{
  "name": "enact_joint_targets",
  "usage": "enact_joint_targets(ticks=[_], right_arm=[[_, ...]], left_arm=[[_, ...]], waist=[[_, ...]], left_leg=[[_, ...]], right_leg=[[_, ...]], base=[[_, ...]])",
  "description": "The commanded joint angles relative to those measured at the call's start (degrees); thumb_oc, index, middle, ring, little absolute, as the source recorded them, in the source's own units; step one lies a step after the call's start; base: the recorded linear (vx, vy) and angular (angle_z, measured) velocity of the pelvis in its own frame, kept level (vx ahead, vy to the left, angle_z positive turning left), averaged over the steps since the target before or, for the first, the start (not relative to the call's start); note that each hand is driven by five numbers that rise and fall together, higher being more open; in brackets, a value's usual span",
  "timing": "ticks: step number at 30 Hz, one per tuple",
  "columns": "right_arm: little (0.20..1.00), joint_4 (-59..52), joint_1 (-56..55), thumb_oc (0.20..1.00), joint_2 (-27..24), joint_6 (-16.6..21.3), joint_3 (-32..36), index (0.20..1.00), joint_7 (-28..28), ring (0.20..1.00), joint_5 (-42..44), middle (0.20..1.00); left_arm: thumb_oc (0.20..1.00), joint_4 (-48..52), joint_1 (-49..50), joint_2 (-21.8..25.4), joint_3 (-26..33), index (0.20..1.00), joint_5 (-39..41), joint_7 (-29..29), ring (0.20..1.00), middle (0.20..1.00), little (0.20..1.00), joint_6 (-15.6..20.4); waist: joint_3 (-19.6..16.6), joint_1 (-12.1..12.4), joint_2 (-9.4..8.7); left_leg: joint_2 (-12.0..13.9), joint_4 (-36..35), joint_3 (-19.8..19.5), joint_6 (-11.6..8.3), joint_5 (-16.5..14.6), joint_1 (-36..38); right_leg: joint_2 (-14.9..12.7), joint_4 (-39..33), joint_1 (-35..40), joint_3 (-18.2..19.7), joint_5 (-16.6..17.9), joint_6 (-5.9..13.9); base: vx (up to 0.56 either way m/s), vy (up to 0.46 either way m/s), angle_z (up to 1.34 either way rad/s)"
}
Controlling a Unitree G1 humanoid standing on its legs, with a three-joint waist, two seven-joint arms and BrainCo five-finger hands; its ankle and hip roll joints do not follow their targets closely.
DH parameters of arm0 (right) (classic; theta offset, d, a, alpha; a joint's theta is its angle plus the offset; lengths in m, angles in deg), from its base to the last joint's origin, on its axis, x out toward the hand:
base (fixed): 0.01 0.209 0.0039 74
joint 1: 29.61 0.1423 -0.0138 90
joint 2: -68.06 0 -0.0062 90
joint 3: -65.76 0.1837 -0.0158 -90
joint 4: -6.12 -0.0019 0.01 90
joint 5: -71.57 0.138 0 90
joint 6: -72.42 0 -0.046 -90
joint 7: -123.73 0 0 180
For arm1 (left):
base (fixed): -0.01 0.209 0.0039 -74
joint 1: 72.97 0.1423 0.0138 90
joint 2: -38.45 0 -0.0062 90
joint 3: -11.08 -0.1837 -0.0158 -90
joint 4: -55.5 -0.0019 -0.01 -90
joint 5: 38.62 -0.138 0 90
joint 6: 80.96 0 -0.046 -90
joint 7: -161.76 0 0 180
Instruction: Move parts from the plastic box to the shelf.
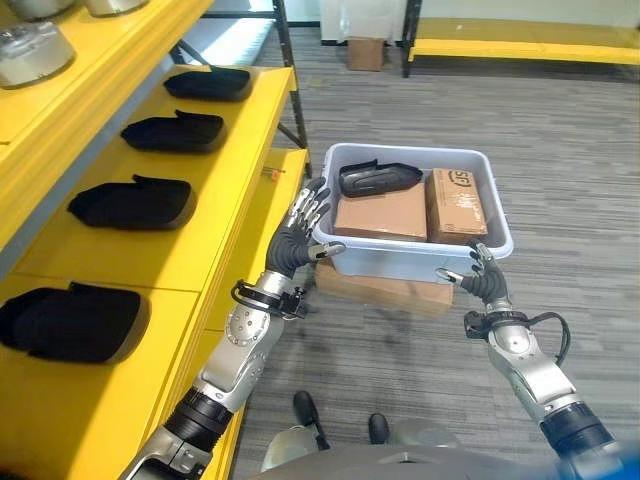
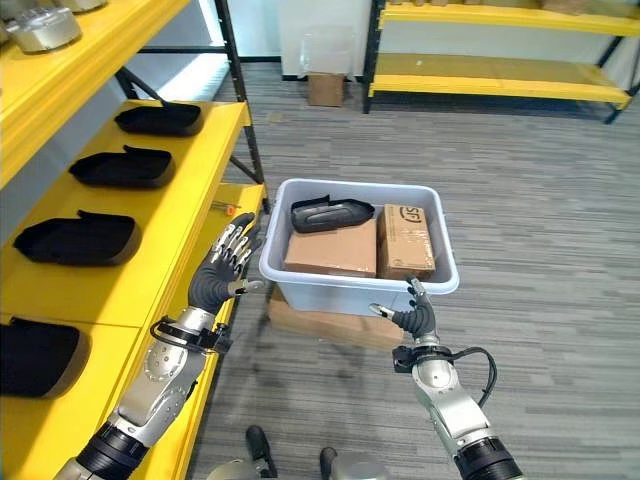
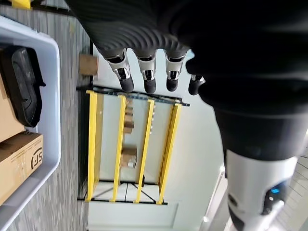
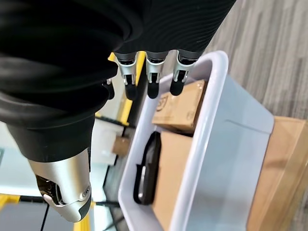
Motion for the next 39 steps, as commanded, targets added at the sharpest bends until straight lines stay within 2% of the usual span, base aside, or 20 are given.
enact_joint_targets(ticks=[1, 4, 7, 9, 10, 12, 13, 14, 16, 18, 21, 22, 24, 25, 27, 28, 31, 36, 38, 39], right_arm=[[1.000, -3.15, 0.49, 1.000, 1.51, 1.61, -0.69, 1.000, -0.88, 1.000, -0.80, 1.000], [1.000, -1.82, 1.00, 1.000, 2.42, 2.92, -1.68, 1.000, -0.55, 1.000, -1.04, 1.000], [1.000, -1.71, 1.24, 1.000, 2.67, 3.98, -1.85, 1.000, 1.29, 1.000, -0.38, 1.000], [1.000, -1.46, 1.43, 1.000, 2.87, 4.58, -1.69, 1.000, 1.82, 1.000, -1.09, 1.000], [1.000, -1.67, 1.47, 1.000, 3.01, 4.45, -1.48, 1.000, 1.52, 1.000, -1.77, 1.000], [1.000, -1.83, 1.43, 1.000, 3.22, 4.36, -1.36, 1.000, 0.89, 1.000, -2.60, 1.000], [1.000, -2.81, 1.57, 1.000, 3.47, 3.46, -1.35, 1.000, -1.68, 1.000, -3.73, 1.000], [1.000, -3.08, 1.67, 1.000, 3.40, 3.44, -1.34, 1.000, -2.51, 1.000, -3.96, 1.000], [1.000, -4.75, 2.14, 1.000, 2.62, 4.66, -2.20, 1.000, -6.00, 1.000, -5.42, 1.000], [1.000, -7.84, 2.46, 1.000, 0.68, 3.79, -2.73, 1.000, -8.32, 1.000, -5.51, 1.000], [1.000, -10.08, 3.12, 1.000, -1.37, 3.11, -3.63, 1.000, -11.10, 1.000, -4.56, 1.000], [1.000, -10.17, 3.81, 1.000, -2.37, 3.44, -4.51, 1.000, -11.32, 1.000, -5.28, 1.000], [1.000, -9.39, 4.25, 1.000, -3.14, 3.63, -4.81, 1.000, -11.94, 1.000, -4.51, 1.000], [1.000, -8.52, 4.25, 1.000, -4.10, 6.09, -4.58, 1.000, -12.48, 1.000, -5.68, 1.000], [1.000, -7.89, 4.17, 1.000, -4.65, 8.20, -4.40, 1.000, -12.83, 1.000, -6.97, 1.000], [1.000, -7.11, 4.47, 1.000, -5.19, 9.43, -4.22, 1.000, -13.58, 1.000, -7.74, 1.000], [1.000, -7.00, 4.75, 1.000, -5.69, 10.57, -4.41, 1.000, -14.72, 1.000, -9.00, 1.000], [1.000, -7.53, 3.95, 1.000, -5.10, 10.38, -4.38, 1.000, -15.20, 1.000, -9.51, 1.000], [1.000, -7.82, 3.04, 1.000, -4.94, 10.37, -4.17, 1.000, -15.64, 1.000, -9.37, 1.000], [1.000, -7.96, 2.31, 1.000, -4.85, 10.47, -4.36, 1.000, -15.33, 1.000, -9.33, 1.000]], left_arm=[[1.000, -0.35, -1.37, -0.43, 1.08, 1.000, -1.92, 0.19, 1.000, 1.000, 1.000, 1.87], [1.000, 0.00, -0.41, 0.12, 1.49, 1.000, -1.78, 1.06, 1.000, 1.000, 1.000, 1.50], [1.000, 0.07, -0.93, 0.24, 0.94, 1.000, -2.11, 2.28, 1.000, 1.000, 1.000, 0.82], [1.000, -0.25, -1.55, 0.11, 0.08, 1.000, -3.03, 2.06, 1.000, 1.000, 1.000, 0.43], [1.000, -0.43, -1.78, 0.09, -0.14, 1.000, -3.05, 1.81, 1.000, 1.000, 1.000, 0.28], [1.000, -0.40, -1.82, 0.28, -0.22, 1.000, -2.69, 1.26, 1.000, 1.000, 1.000, -0.29], [1.000, -0.52, -1.55, 0.68, -0.25, 1.000, -1.54, 1.08, 1.000, 1.000, 1.000, -0.84], [1.000, -0.36, -1.26, 0.81, -0.11, 1.000, -1.58, 0.99, 1.000, 1.000, 1.000, -0.74], [1.000, 0.14, 0.41, 1.29, 0.54, 1.000, -1.75, 0.25, 1.000, 1.000, 1.000, -0.51], [1.000, 1.29, 2.29, 1.30, 1.86, 1.000, -0.55, -0.77, 1.000, 1.000, 1.000, -0.10], [1.000, 2.02, 3.94, 0.87, 3.65, 1.000, 0.15, -2.41, 1.000, 1.000, 1.000, 0.68], [1.000, 1.64, 4.28, 0.66, 4.14, 1.000, -0.21, -3.22, 1.000, 1.000, 1.000, 1.06], [1.000, 0.37, 4.21, 0.50, 4.52, 1.000, -0.89, -3.66, 1.000, 1.000, 1.000, 1.46], [1.000, -0.89, 4.08, 0.16, 4.75, 1.000, -0.93, -3.30, 1.000, 1.000, 1.000, 2.23], [1.000, -1.50, 4.09, -0.05, 4.85, 1.000, -1.91, -3.34, 1.000, 1.000, 1.000, 2.44], [1.000, -2.06, 4.47, -0.12, 4.87, 1.000, -2.51, -3.94, 1.000, 1.000, 1.000, 2.74], [1.000, -1.63, 6.33, 0.47, 6.19, 1.000, -4.33, -5.01, 1.000, 1.000, 1.000, 2.42], [1.000, -1.14, 9.46, 1.34, 9.25, 1.000, -4.03, -3.61, 1.000, 1.000, 1.000, 2.11], [1.000, -1.35, 10.55, 1.58, 10.73, 1.000, -3.68, -3.15, 1.000, 1.000, 1.000, 2.59], [1.000, -1.79, 11.02, 1.60, 11.77, 1.000, -3.84, -2.82, 1.000, 1.000, 1.000, 2.91]], waist=[[-2.24, 1.06, -0.46], [-1.36, 2.08, -0.68], [-0.57, 1.82, -0.69], [-0.55, 1.15, -0.49], [-0.49, 1.08, -0.32], [-0.60, 1.11, -0.12], [-0.34, 1.32, 0.07], [-0.20, 1.48, 0.12], [0.02, 2.20, 0.19], [0.28, 2.46, -0.01], [0.40, 2.27, 0.10], [0.38, 2.31, 0.20], [0.46, 2.23, 0.38], [0.75, 2.65, 0.27], [0.97, 2.91, 0.42], [1.21, 3.51, 0.46], [1.34, 4.59, 0.91], [-0.05, 5.53, 1.33], [-0.68, 5.80, 1.33], [-1.18, 5.96, 1.56]], left_leg=[[1.50, 4.82, 0.07, -1.44, -5.74, -1.59], [2.29, 4.71, 1.89, -1.01, -6.27, 0.09], [3.06, 5.07, 1.26, -1.27, -6.31, 0.72], [3.86, 5.10, 0.66, -1.72, -6.22, 1.38], [4.73, 5.35, 1.24, -1.65, -5.27, 1.11], [5.53, 5.30, 1.17, -2.08, -5.15, 1.50], [7.78, 5.54, 1.55, -3.23, -5.24, 2.43], [8.60, 5.79, 1.73, -3.67, -5.24, 2.58], [12.02, 7.04, 1.72, -5.57, -4.74, 2.38], [15.60, 8.71, -0.37, -7.68, -4.52, 1.85], [21.11, 8.88, 0.63, -9.55, -2.55, 2.50], [23.51, 9.24, 0.80, -10.44, -0.05, 2.42], [24.87, 10.94, 0.91, -11.10, 2.47, 1.90], [24.68, 14.64, 0.52, -11.65, 5.11, -0.38], [23.12, 18.05, 0.17, -11.49, 4.94, -2.84], [19.87, 20.25, -0.68, -10.36, 2.92, -4.30], [14.54, 21.41, -1.29, -8.77, 0.10, -5.75], [11.36, 12.50, -2.45, -7.86, -0.50, -3.40], [11.64, 8.71, -2.64, -8.05, 0.11, -2.54], [12.96, 5.52, -1.89, -8.61, 2.10, -2.54]], right_leg=[[-1.89, 2.49, 0.54, -8.10, 1.55, 6.03], [-5.36, 5.19, -1.23, -11.07, 1.79, 7.13], [-9.18, 1.70, -1.96, -9.06, 4.96, 8.93], [-12.61, -2.05, -1.72, -5.88, 9.15, 10.96], [-14.76, -3.74, -2.06, -4.95, 12.51, 11.11], [-16.83, -4.87, -2.09, -4.17, 14.83, 11.67], [-20.71, -6.42, -2.06, -3.91, 18.45, 13.04], [-21.30, -6.51, -1.92, -4.19, 18.46, 13.26], [-21.23, -6.52, -1.14, -5.53, 16.33, 13.80], [-18.46, -4.86, -1.01, -5.12, 11.49, 13.17], [-16.29, -0.28, -2.27, -7.59, 6.96, 10.51], [-15.13, 0.47, -2.87, -8.45, 6.01, 9.03], [-13.65, 0.21, -2.76, -9.53, 5.69, 7.62], [-11.85, -1.59, -1.59, -10.71, 5.80, 6.30], [-10.51, -3.32, -0.22, -12.03, 5.93, 5.47], [-9.74, -4.33, 0.45, -12.53, 6.19, 5.04], [-8.19, -5.87, 1.41, -12.68, 5.98, 4.33], [-7.88, -6.30, 2.42, -13.41, 5.77, 4.73], [-8.23, -6.21, 2.91, -13.88, 5.52, 5.05], [-8.59, -6.14, 3.17, -14.63, 5.50, 5.19]], base=[[0.12, -0.040, -0.63], [0.03, -0.129, -0.68], [-0.01, -0.263, -0.26], [0.04, -0.338, 0.08], [0.01, -0.288, 0.18], [0.08, -0.384, 0.11], [0.15, -0.553, -0.07], [0.20, -0.742, -0.09], [0.18, -0.608, -0.16], [0.21, -0.597, -0.51], [0.16, -0.481, -0.28], [0.10, -0.398, -0.14], [0.12, -0.445, -0.04], [0.11, -0.421, 0.10], [0.13, -0.344, 0.37], [0.16, -0.293, 0.50], [0.15, -0.150, 0.11], [0.18, 0.034, 0.07], [0.24, 0.146, 0.17], [0.19, 0.154, 0.25]])
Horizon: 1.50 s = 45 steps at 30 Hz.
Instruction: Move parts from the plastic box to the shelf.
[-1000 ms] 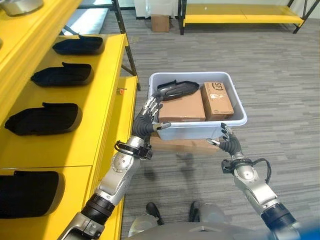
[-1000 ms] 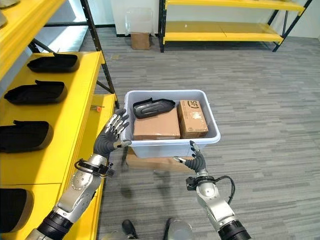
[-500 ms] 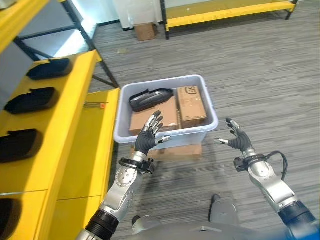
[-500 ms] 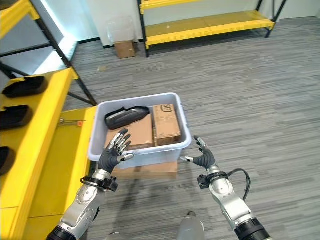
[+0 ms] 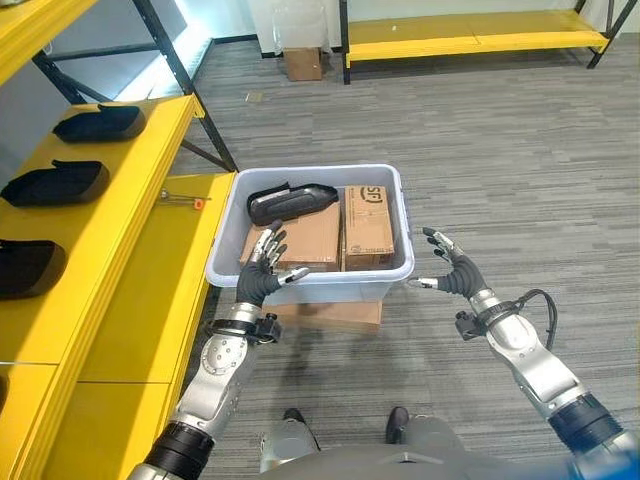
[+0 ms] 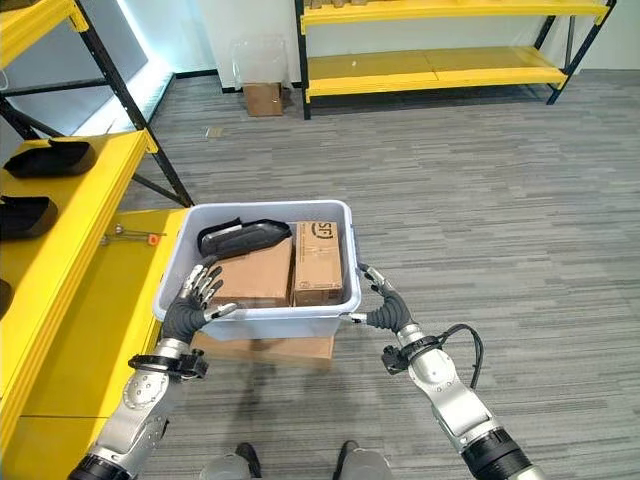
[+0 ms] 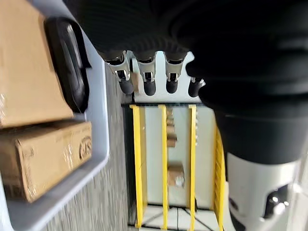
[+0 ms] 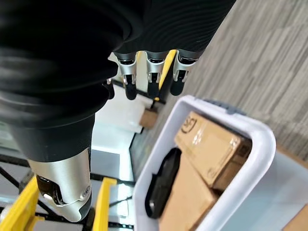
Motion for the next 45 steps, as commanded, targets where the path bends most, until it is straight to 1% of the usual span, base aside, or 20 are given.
enact_joint_targets(ticks=[1, 5, 7, 8, 9, 14, 15, 17, 19, 20, 22, 24, 27, 29, 30, 31, 33, 37, 40, 45], right_arm=[[1.000, -3.80, 0.32, 1.000, 1.48, 3.42, 0.59, 1.000, -0.26, 1.000, -1.39, 1.000], [1.000, -4.09, -0.98, 1.000, 1.76, 4.05, 0.38, 1.000, 0.69, 1.000, -1.18, 1.000], [1.000, -4.36, -1.43, 1.000, 1.99, 3.91, 0.41, 1.000, 1.93, 1.000, -0.97, 1.000], [1.000, -3.26, -1.11, 1.000, 2.63, 4.33, 0.02, 1.000, 1.72, 1.000, -0.43, 1.000], [1.000, -1.81, -0.44, 1.000, 3.57, 4.82, -0.35, 1.000, 2.38, 1.000, -0.43, 1.000], [1.000, -2.48, -0.40, 1.000, 4.48, 4.64, 0.81, 1.000, 3.64, 1.000, -1.43, 1.000], [1.000, -2.38, 0.00, 1.000, 5.00, 4.72, 0.82, 1.000, 4.35, 1.000, -1.89, 1.000], [1.000, -2.23, 0.10, 1.000, 5.25, 4.81, 0.95, 1.000, 4.48, 1.000, -2.06, 1.000], [1.000, -1.63, 0.15, 1.000, 5.57, 4.77, 1.39, 1.000, 4.51, 1.000, -1.92, 1.000], [1.000, -1.18, 0.19, 1.000, 5.73, 4.65, 1.79, 1.000, 4.55, 1.000, -1.93, 1.000], [1.000, -0.76, 0.25, 1.000, 5.75, 4.63, 1.82, 1.000, 4.76, 1.000, -1.63, 1.000], [1.000, -0.39, 0.37, 1.000, 5.89, 5.35, 1.90, 1.000, 4.75, 1.000, -1.69, 1.000], [1.000, -0.68, -0.08, 1.000, 5.50, 6.73, 2.41, 1.000, 4.09, 1.000, -2.40, 1.000], [1.000, -0.89, -0.13, 1.000, 5.34, 7.00, 2.68, 1.000, 3.45, 1.000, -3.12, 1.000], [1.000, -0.57, 0.50, 1.000, 5.27, 7.01, 2.36, 1.000, 2.96, 1.000, -4.60, 1.000], [1.000, -0.22, 0.95, 1.000, 5.26, 6.59, 2.04, 1.000, 2.88, 1.000, -5.18, 1.000], [1.000, -0.09, 1.02, 1.000, 5.20, 4.91, 2.13, 1.000, 2.50, 1.000, -5.09, 1.000], [1.000, -1.59, -2.83, 1.000, 3.41, 3.37, 4.33, 1.000, -0.06, 1.000, -6.03, 1.000], [1.000, -3.23, -5.09, 1.000, 0.15, 3.47, 4.77, 1.000, -1.95, 1.000, -6.43, 1.000], [1.000, -2.50, -4.96, 1.000, -1.41, 5.56, 5.10, 1.000, -3.90, 1.000, -5.67, 1.000]], left_arm=[[1.000, 4.49, 0.92, 1.39, 4.23, 1.000, -1.56, 0.99, 1.000, 1.000, 1.000, 4.66], [1.000, 2.21, 1.17, 1.16, 5.02, 1.000, -2.92, 1.91, 1.000, 1.000, 1.000, 6.47], [1.000, 1.26, 1.04, 1.27, 5.52, 1.000, -4.00, 1.75, 1.000, 1.000, 1.000, 7.11], [1.000, 0.96, 1.52, 1.61, 6.57, 1.000, -4.88, 1.31, 1.000, 1.000, 1.000, 7.12], [1.000, 0.42, 1.84, 2.05, 7.69, 1.000, -5.81, 2.47, 1.000, 1.000, 1.000, 7.36], [1.000, -0.82, 1.25, 3.38, 8.60, 1.000, -6.26, 5.26, 1.000, 1.000, 1.000, 7.43], [1.000, -1.85, 0.47, 3.50, 8.47, 1.000, -7.08, 6.37, 1.000, 1.000, 1.000, 8.02], [1.000, -2.52, 0.09, 3.68, 8.31, 1.000, -7.17, 6.70, 1.000, 1.000, 1.000, 8.28], [1.000, -3.15, -0.80, 3.91, 8.00, 1.000, -6.09, 7.91, 1.000, 1.000, 1.000, 8.03], [1.000, -2.94, -1.42, 4.19, 7.50, 1.000, -6.80, 8.72, 1.000, 1.000, 1.000, 7.53], [1.000, -2.88, -1.48, 4.27, 7.05, 1.000, -6.45, 9.01, 1.000, 1.000, 1.000, 7.33], [1.000, -1.85, -1.32, 4.96, 6.31, 1.000, -5.95, 9.32, 1.000, 1.000, 1.000, 6.52], [1.000, -1.49, -2.08, 5.47, 5.26, 1.000, -4.45, 10.11, 1.000, 1.000, 1.000, 5.59], [1.000, -0.70, -3.00, 5.31, 4.18, 1.000, -3.98, 9.67, 1.000, 1.000, 1.000, 4.14], [1.000, -0.30, -3.80, 5.25, 2.64, 1.000, -3.75, 9.73, 1.000, 1.000, 1.000, 2.69], [1.000, -0.36, -3.96, 5.17, 1.73, 1.000, -2.66, 9.47, 1.000, 1.000, 1.000, 1.59], [1.000, -0.08, -3.80, 5.15, 0.71, 1.000, -2.01, 9.12, 1.000, 1.000, 1.000, 0.94], [1.000, 1.93, -1.41, 6.19, 1.62, 1.000, -2.08, 10.38, 1.000, 1.000, 1.000, 1.05], [1.000, 1.95, 0.60, 5.27, 3.27, 1.000, 2.45, 10.15, 1.000, 1.000, 1.000, 1.76], [1.000, -0.04, 0.18, 3.62, 3.50, 1.000, 1.04, 11.07, 1.000, 1.000, 1.000, 3.55]], waist=[[-1.37, 1.80, -0.42], [-1.46, 1.58, 0.23], [-1.01, 1.60, 0.28], [-0.59, 3.06, 0.19], [-0.15, 4.07, -0.35], [-0.29, 5.65, -1.67], [-0.39, 5.71, -2.33], [-0.53, 5.52, -2.64], [-0.93, 5.51, -2.98], [-1.15, 5.89, -2.93], [-1.16, 6.00, -2.84], [-0.88, 5.28, -1.81], [-0.02, 3.29, -2.10], [0.49, 2.11, -2.93], [1.08, 1.45, -3.86], [1.55, 1.36, -4.20], [2.67, 1.45, -4.13], [2.48, 0.42, -5.11], [0.87, -0.71, -4.82], [-1.27, -1.65, -4.35]], left_leg=[[4.69, -3.61, -0.01, -2.94, 0.37, -0.71], [6.98, -6.66, 3.31, -4.29, 5.30, -1.60], [6.74, -6.40, 3.21, -4.04, 4.71, -2.00], [5.55, -5.48, -0.93, -3.00, 2.54, -2.74], [3.50, -3.05, -2.37, -1.19, -1.25, -2.73], [-0.75, 0.93, -3.20, 1.73, -5.83, -3.65], [-3.33, 1.26, -3.41, 3.67, -7.45, -3.21], [-4.63, 0.97, -3.55, 4.62, -8.14, -2.68], [-7.34, -0.40, -3.62, 6.63, -9.31, -1.15], [-8.96, -1.36, -3.12, 7.96, -10.10, 0.00], [-9.75, -2.08, -3.10, 8.57, -10.39, 0.72], [-9.64, -4.03, -2.59, 9.30, -9.89, 2.23], [-8.94, -3.85, -2.41, 8.30, -10.57, 3.32], [-8.67, -3.63, -2.48, 7.27, -11.24, 4.08], [-8.51, -3.27, -2.52, 6.32, -13.61, 5.53], [-8.20, -2.84, -2.13, 6.08, -14.66, 6.29], [-6.47, -1.95, -1.02, 5.53, -16.06, 8.14], [-5.04, 0.64, -0.99, 4.85, -16.93, 7.91], [-3.73, 2.93, 1.28, 4.06, -18.11, 9.11], [-3.33, 7.95, 2.96, 3.67, -18.14, 8.67]], right_leg=[[-3.35, -4.57, 3.93, -1.23, 1.82, 5.23], [-3.35, -3.23, 5.08, -3.44, 0.36, 5.12], [-3.58, -0.79, 5.26, -3.67, -1.56, 5.12], [-3.89, 2.06, 5.06, -2.20, -3.16, 5.21], [-4.53, 5.16, 4.69, -1.80, -4.70, 5.09], [-4.37, 10.87, 4.84, -2.41, -7.31, 5.42], [-5.22, 17.01, 2.54, -1.36, -5.01, 7.65], [-5.79, 20.01, 1.23, -0.40, -3.47, 8.97], [-7.53, 26.30, -0.74, 0.66, -0.05, 10.98], [-9.46, 31.96, -1.74, -0.36, 3.05, 12.13], [-10.00, 34.53, -2.69, -0.47, 4.58, 12.69], [-8.55, 36.35, -8.15, 0.14, 6.63, 11.88], [-6.31, 24.85, -10.28, 0.63, 6.83, 10.87], [-7.47, 10.13, -10.83, 1.09, 10.22, 10.95], [-10.82, 0.52, -11.57, 1.99, 16.17, 13.74], [-12.74, -2.82, -12.16, 2.07, 19.63, 14.90], [-16.31, -6.85, -14.51, 2.10, 23.54, 16.18], [-13.67, -9.04, -11.06, 3.15, 21.95, 15.98], [-10.58, -5.69, -9.26, 0.94, 15.91, 13.69], [-7.35, -4.14, -7.74, 0.13, 11.28, 10.04]], base=[[0.24, 0.212, 0.30], [0.24, 0.190, 0.25], [0.33, 0.267, 0.33], [0.46, 0.390, 0.36], [0.43, 0.370, -0.05], [0.27, 0.273, -0.17], [0.28, 0.371, 0.08], [0.20, 0.300, 0.21], [0.25, 0.349, 0.16], [0.22, 0.274, 0.05], [0.14, 0.177, -0.05], [0.12, 0.075, -0.27], [0.15, -0.083, -0.25], [0.27, -0.223, 0.11], [0.45, -0.318, 0.25], [0.42, -0.271, 0.14], [0.46, -0.303, 0.07], [0.49, -0.275, 0.23], [0.46, -0.148, 0.32], [0.29, -0.131, -0.19]])
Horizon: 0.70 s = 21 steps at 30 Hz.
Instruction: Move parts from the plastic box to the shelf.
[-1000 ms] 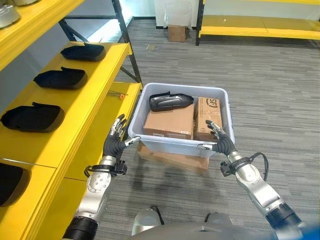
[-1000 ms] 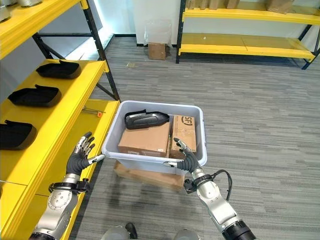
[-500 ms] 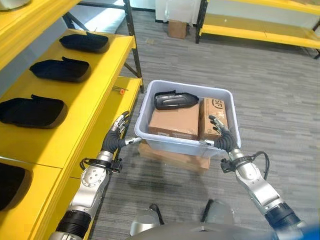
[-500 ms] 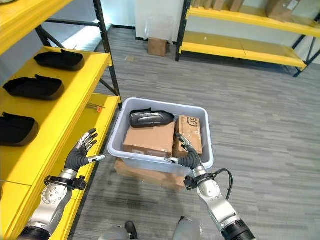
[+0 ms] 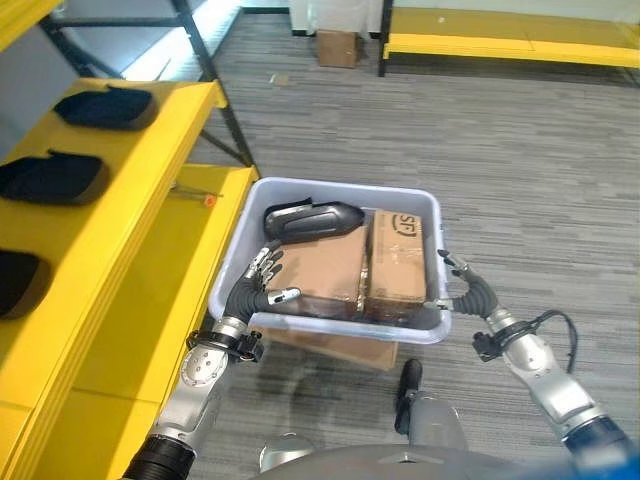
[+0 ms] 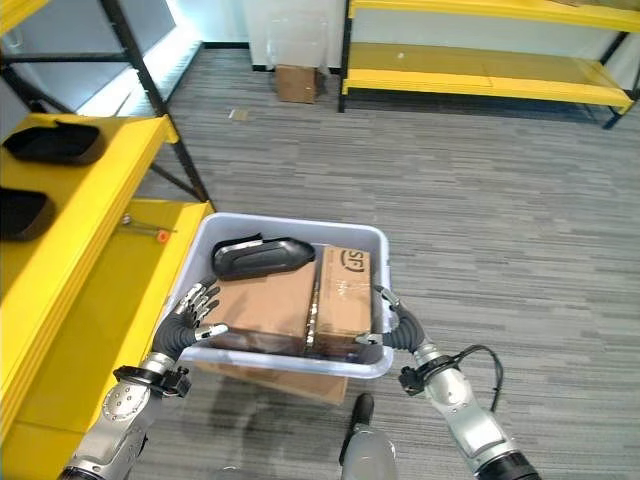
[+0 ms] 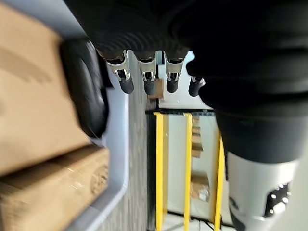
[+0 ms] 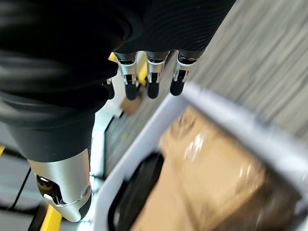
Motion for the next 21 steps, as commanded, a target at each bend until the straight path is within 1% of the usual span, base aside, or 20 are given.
enact_joint_targets(ticks=[1, 2, 4, 5, 6, 7, 8, 10, 11, 12, 13, 14, 15, 16, 17, 18, 19, 20, 21], right_arm=[[1.000, -4.43, 0.86, 1.000, 2.29, 4.19, -0.70, 1.000, -1.19, 1.000, 0.58, 1.000], [1.000, -4.08, 1.30, 1.000, 2.04, 4.15, -0.66, 1.000, -1.83, 1.000, 1.21, 1.000], [1.000, -5.04, 1.15, 1.000, 1.78, 4.09, -0.30, 1.000, -2.61, 1.000, 1.91, 1.000], [1.000, -5.45, 0.81, 1.000, 1.85, 4.16, -0.10, 1.000, -2.44, 1.000, 1.24, 1.000], [1.000, -5.55, 0.62, 1.000, 1.96, 4.29, -0.05, 1.000, -2.36, 1.000, 0.91, 1.000], [1.000, -5.59, 0.67, 1.000, 1.95, 3.86, -0.14, 1.000, -1.89, 1.000, 0.75, 1.000], [1.000, -5.72, 0.63, 1.000, 1.97, 3.19, -0.21, 1.000, -1.09, 1.000, 0.15, 1.000], [1.000, -6.09, -0.04, 1.000, 2.08, 1.31, -0.08, 1.000, 0.45, 1.000, 0.33, 1.000], [1.000, -6.35, -0.94, 1.000, 1.95, 1.09, 0.40, 1.000, 0.65, 1.000, 0.08, 1.000], [1.000, -6.58, -1.57, 1.000, 1.71, 1.23, 0.65, 1.000, 0.65, 1.000, -0.04, 1.000], [1.000, -6.65, -2.19, 1.000, 1.32, 1.62, 0.75, 1.000, 0.59, 1.000, -0.21, 1.000], [1.000, -6.64, -2.34, 1.000, 1.20, 1.75, 0.76, 1.000, 0.57, 1.000, -0.21, 1.000], [1.000, -6.59, -2.73, 1.000, 0.89, 2.05, 0.72, 1.000, 0.80, 1.000, -0.05, 1.000], [1.000, -6.65, -3.00, 1.000, 0.50, 2.04, 0.68, 1.000, 1.39, 1.000, 0.04, 1.000], [1.000, -6.50, -2.98, 1.000, 0.12, 2.09, 0.57, 1.000, 2.18, 1.000, -0.12, 1.000], [1.000, -5.98, -2.62, 1.000, -0.23, 1.97, 0.64, 1.000, 2.82, 1.000, 0.33, 1.000], [1.000, -5.83, -2.55, 1.000, -0.23, 1.68, 0.66, 1.000, 2.99, 1.000, 0.65, 1.000], [1.000, -4.96, -3.08, 1.000, 0.23, 0.68, 1.26, 1.000, 4.25, 1.000, 1.79, 1.000], [1.000, -4.81, -3.47, 1.000, 0.30, 0.60, 1.62, 1.000, 4.64, 1.000, 2.25, 1.000]], left_arm=[[1.000, 2.94, -0.94, 1.88, 1.61, 1.000, -0.28, 0.87, 1.000, 1.000, 1.000, 4.85], [1.000, 2.61, -1.13, 1.49, 1.46, 1.000, -0.94, 0.03, 1.000, 1.000, 1.000, 4.75], [1.000, 2.21, -1.51, 1.28, 1.61, 1.000, -0.52, -0.43, 1.000, 1.000, 1.000, 4.45], [1.000, 2.24, -1.59, 1.27, 1.80, 1.000, -0.66, -0.31, 1.000, 1.000, 1.000, 4.36], [1.000, 2.30, -1.60, 1.24, 1.95, 1.000, -0.81, -0.44, 1.000, 1.000, 1.000, 4.23], [1.000, 2.24, -1.60, 0.95, 2.28, 1.000, -0.71, -0.63, 1.000, 1.000, 1.000, 4.11], [1.000, 2.21, -1.45, 0.80, 2.43, 1.000, -0.52, -0.65, 1.000, 1.000, 1.000, 4.21], [1.000, 2.51, -0.64, 0.49, 2.89, 1.000, -0.75, -0.59, 1.000, 1.000, 1.000, 4.66], [1.000, 3.09, -0.01, 0.56, 3.02, 1.000, -0.85, -0.81, 1.000, 1.000, 1.000, 4.83], [1.000, 3.51, 0.55, 0.66, 3.13, 1.000, -0.63, -1.02, 1.000, 1.000, 1.000, 4.75], [1.000, 3.82, 1.23, 0.79, 3.27, 1.000, 0.08, -1.16, 1.000, 1.000, 1.000, 4.59], [1.000, 3.88, 1.41, 0.82, 3.28, 1.000, 0.31, -1.19, 1.000, 1.000, 1.000, 4.53], [1.000, 3.82, 1.83, 0.68, 3.41, 1.000, 0.83, -0.97, 1.000, 1.000, 1.000, 4.13], [1.000, 3.49, 1.85, 0.45, 3.21, 1.000, 2.13, -0.42, 1.000, 1.000, 1.000, 3.12], [1.000, 2.76, 1.67, 0.10, 3.06, 1.000, 3.75, -0.02, 1.000, 1.000, 1.000, 2.53], [1.000, 1.36, 1.25, -0.04, 3.03, 1.000, 5.74, 0.14, 1.000, 1.000, 1.000, 2.14], [1.000, 1.09, 1.08, -0.07, 3.06, 1.000, 5.62, 0.39, 1.000, 1.000, 1.000, 2.20], [1.000, 0.66, -0.41, 0.21, 1.81, 1.000, 3.02, 0.90, 1.000, 1.000, 1.000, 1.13], [1.000, 0.71, -0.67, 0.30, 1.48, 1.000, 2.89, 1.21, 1.000, 1.000, 1.000, 0.84]], waist=[[-3.89, 0.27, -3.35], [-4.74, 0.37, -2.82], [-5.48, 0.29, -2.26], [-5.32, 0.53, -2.26], [-5.22, 0.64, -2.25], [-4.88, 0.67, -2.34], [-4.75, 0.63, -2.33], [-4.54, 0.34, -2.12], [-4.52, 0.23, -1.99], [-4.47, 0.26, -1.98], [-4.45, 0.35, -1.92], [-4.48, 0.35, -1.91], [-4.39, 0.47, -1.75], [-4.32, 0.28, -1.66], [-4.16, 0.06, -1.47], [-3.99, -0.46, -1.38], [-3.89, -0.51, -1.47], [-3.21, -1.19, -1.81], [-3.03, -1.30, -1.91]], left_leg=[[-5.80, 5.91, 0.86, 2.48, -11.70, -3.77], [-5.57, 8.96, 0.41, 1.56, -9.93, -4.37], [-4.86, 14.23, 1.07, 0.01, -6.56, -6.34], [-4.62, 16.50, 0.56, -0.33, -5.87, -8.48], [-4.51, 17.71, 0.16, -0.33, -6.01, -9.72], [-3.87, 17.49, 0.57, -0.26, -6.05, -10.85], [-3.61, 16.58, 0.81, -0.10, -6.07, -11.01], [-2.17, 10.65, 1.75, -0.40, -4.18, -10.56], [-0.32, 5.90, 1.58, -1.42, -1.71, -10.56], [0.95, 3.02, 1.34, -2.27, 0.43, -10.49], [3.09, -0.67, 0.91, -3.52, 3.31, -10.72], [3.48, -1.81, 0.85, -3.81, 4.10, -10.56], [6.17, -3.77, 0.12, -5.41, 8.18, -11.15], [8.53, -4.74, 0.45, -6.24, 10.71, -11.65], [9.77, -4.80, 0.84, -6.70, 11.81, -12.07], [9.03, -5.51, 2.43, -5.84, 8.10, -10.92], [8.72, -5.39, 2.68, -5.65, 7.22, -10.78], [7.04, -3.36, 3.12, -4.64, 4.11, -10.89], [6.53, -2.89, 3.13, -4.35, 3.24, -10.85]], right_leg=[[-2.33, -2.70, 1.25, -1.23, 1.38, 4.40], [-0.54, -3.17, 2.24, -1.45, -0.06, 2.88], [1.36, -4.01, 3.71, -2.20, -1.94, 1.07], [1.99, -4.39, 4.35, -2.09, -2.40, 0.54], [2.29, -4.51, 4.57, -2.04, -2.62, 0.30], [2.34, -4.50, 4.94, -1.77, -3.13, 0.24], [2.22, -4.33, 4.99, -1.72, -3.30, 0.36], [1.56, -4.25, 5.79, -1.70, -3.39, 0.88], [1.06, -4.57, 6.69, -1.45, -3.40, 1.28], [0.69, -4.89, 7.39, -1.25, -3.46, 1.57], [0.01, -5.27, 8.22, -1.02, -3.58, 2.01], [-0.14, -5.36, 8.43, -1.00, -3.62, 2.10], [-0.49, -5.57, 9.14, -0.57, -3.90, 2.18], [-1.04, -5.39, 9.55, -0.46, -4.33, 2.10], [-1.32, -4.85, 9.70, -0.40, -4.87, 2.01], [-2.34, -2.71, 9.33, -1.14, -5.71, 2.51], [-2.64, -2.18, 9.15, -1.20, -5.82, 2.72], [-3.17, 1.07, 7.83, -1.15, -6.31, 2.90], [-3.32, 1.59, 7.62, -1.07, -6.46, 3.01]], base=[[0.32, -0.203, -0.05], [0.35, -0.219, -0.02], [0.31, -0.232, 0.03], [0.15, -0.140, 0.19], [0.14, -0.075, 0.26], [0.11, -0.001, 0.16], [0.13, 0.102, 0.07], [0.13, 0.206, 0.15], [0.12, 0.254, 0.16], [0.14, 0.308, 0.13], [0.09, 0.209, 0.01], [0.11, 0.227, -0.02], [0.10, 0.224, -0.15], [0.11, 0.301, -0.20], [0.09, 0.355, -0.19], [0.06, 0.290, -0.25], [0.06, 0.371, -0.16], [0.05, 0.274, -0.03], [0.08, 0.318, 0.18]])
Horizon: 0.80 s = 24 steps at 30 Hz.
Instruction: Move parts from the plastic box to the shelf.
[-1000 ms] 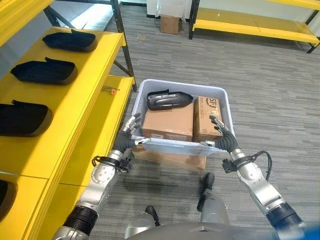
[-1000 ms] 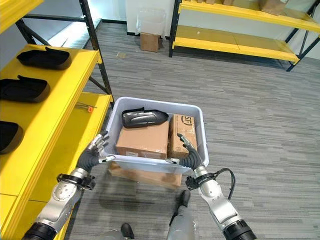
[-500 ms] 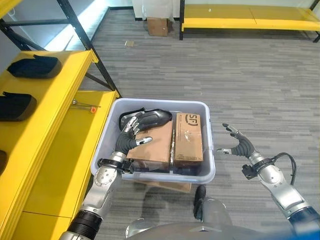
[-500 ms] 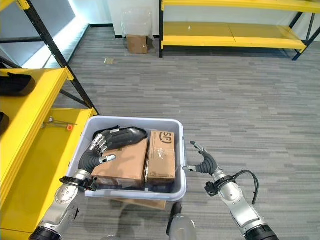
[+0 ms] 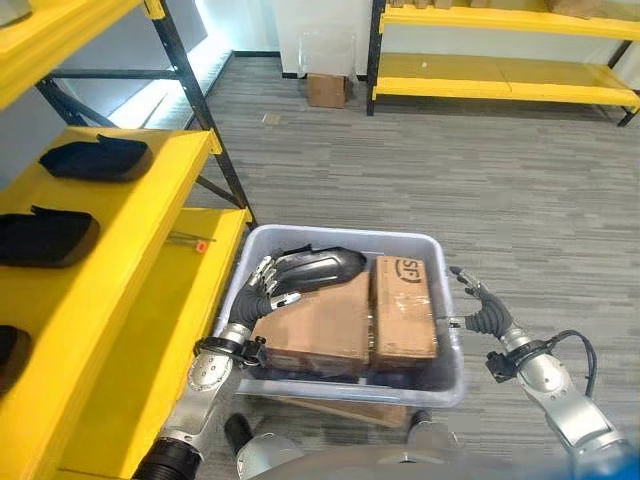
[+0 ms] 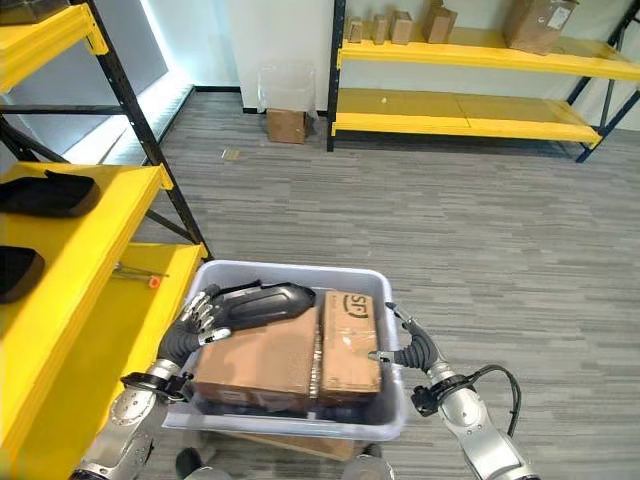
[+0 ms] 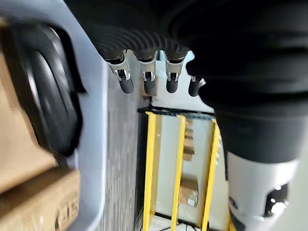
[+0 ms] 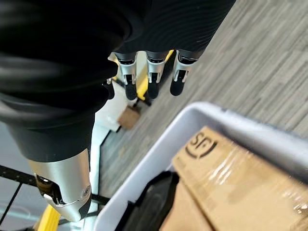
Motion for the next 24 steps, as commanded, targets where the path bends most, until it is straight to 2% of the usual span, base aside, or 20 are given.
enact_joint_targets(ticks=[1, 5, 8, 11, 18, 24], right_arm=[[1.000, -3.75, 2.19, 1.000, 0.18, 3.55, 2.73, 1.000, 3.83, 1.000, 2.21, 1.000], [1.000, -5.78, -0.08, 1.000, 1.19, 6.63, 4.63, 1.000, 3.33, 1.000, 0.79, 1.000], [1.000, -6.57, -0.34, 1.000, 1.36, 7.27, 5.00, 1.000, 2.87, 1.000, 0.03, 1.000], [1.000, -6.88, 1.56, 1.000, 1.03, 9.45, 3.95, 1.000, 3.10, 1.000, -2.37, 1.000], [1.000, -6.03, 10.26, 1.000, -0.77, 8.24, 0.12, 1.000, 5.72, 1.000, -3.85, 1.000], [1.000, -6.51, 13.14, 1.000, -1.93, 7.51, -1.77, 1.000, 4.96, 1.000, -0.92, 1.000]], left_arm=[[1.000, 6.28, -1.75, 1.48, 1.70, 1.000, -1.47, 1.83, 1.000, 1.000, 1.000, 1.35], [1.000, 6.73, -1.41, 2.13, 0.82, 1.000, -1.51, 2.04, 1.000, 1.000, 1.000, 1.92], [1.000, 7.32, -0.47, 2.54, 0.48, 1.000, -0.87, 0.99, 1.000, 1.000, 1.000, 2.59], [1.000, 8.44, -0.36, 3.24, 0.27, 1.000, -1.37, 0.42, 1.000, 1.000, 1.000, 3.09], [1.000, 9.77, -3.11, 4.68, -1.53, 1.000, -6.45, 2.02, 1.000, 1.000, 1.000, 4.25], [1.000, 11.71, -7.37, 6.54, -3.35, 1.000, -15.46, -0.56, 1.000, 1.000, 1.000, 7.80]], waist=[[3.16, 1.24, -0.17], [4.03, 0.66, -0.16], [4.22, 0.81, -0.26], [4.95, 2.29, -0.68], [6.16, 4.68, -0.63], [6.14, 3.91, 0.15]], left_leg=[[0.90, 0.89, -0.75, 1.01, -4.18, 4.23], [-2.70, -0.03, -1.01, 2.91, -5.80, 5.11], [-3.64, -0.14, -1.01, 3.78, -6.55, 5.29], [-3.55, 0.68, -1.62, 3.96, -6.95, 4.03], [-1.91, 1.79, -3.17, 2.74, -6.13, 2.07], [-0.59, 1.70, -2.98, 1.91, -5.27, 2.19]], right_leg=[[7.97, 5.86, -2.19, -1.26, -4.80, -4.44], [7.49, 5.38, -2.92, 0.92, -3.36, -2.61], [7.00, 5.28, -3.16, 1.43, -3.14, -1.99], [6.79, 5.24, -3.41, 0.71, -3.44, -1.93], [7.29, 5.50, -3.59, -0.90, -4.38, -2.95], [7.58, 5.39, -3.86, -0.58, -4.46, -3.48]], base=[[0.07, 0.168, 0.17], [0.06, 0.172, 0.16], [0.05, 0.105, -0.05], [0.00, 0.000, 0.00], [0.00, -0.065, 0.07], [0.02, -0.034, 0.03]])
